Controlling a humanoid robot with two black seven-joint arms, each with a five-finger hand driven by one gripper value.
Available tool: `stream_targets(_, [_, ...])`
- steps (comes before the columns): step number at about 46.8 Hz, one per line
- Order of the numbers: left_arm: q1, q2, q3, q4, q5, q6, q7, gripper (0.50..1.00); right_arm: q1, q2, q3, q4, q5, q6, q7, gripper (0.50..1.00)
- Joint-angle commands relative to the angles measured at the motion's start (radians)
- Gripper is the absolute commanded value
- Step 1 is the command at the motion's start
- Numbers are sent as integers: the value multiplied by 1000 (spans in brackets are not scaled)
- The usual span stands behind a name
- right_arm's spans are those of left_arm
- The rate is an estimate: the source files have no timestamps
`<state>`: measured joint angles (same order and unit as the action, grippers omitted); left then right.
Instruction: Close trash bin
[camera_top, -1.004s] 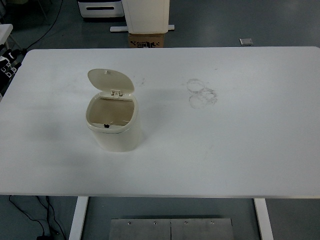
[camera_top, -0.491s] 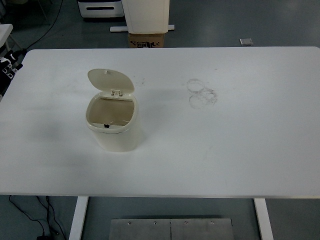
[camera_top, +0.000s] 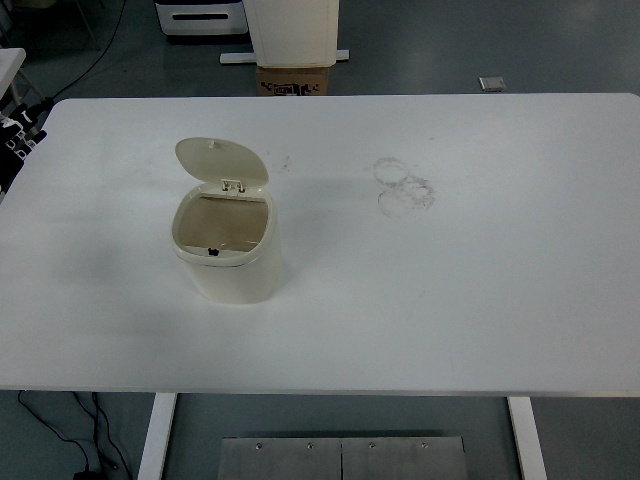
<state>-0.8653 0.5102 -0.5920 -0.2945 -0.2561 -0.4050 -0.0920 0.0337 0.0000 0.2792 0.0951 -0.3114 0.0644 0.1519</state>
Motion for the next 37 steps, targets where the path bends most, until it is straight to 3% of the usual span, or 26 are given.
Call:
stream_targets(1, [-1,-1,0,1,0,0,0,1000,0,0,0,0,0,0,0,991])
stream_targets(37, [-11,4,5,-5,17,0,2,1000,0,0,0,0,0,0,0,991])
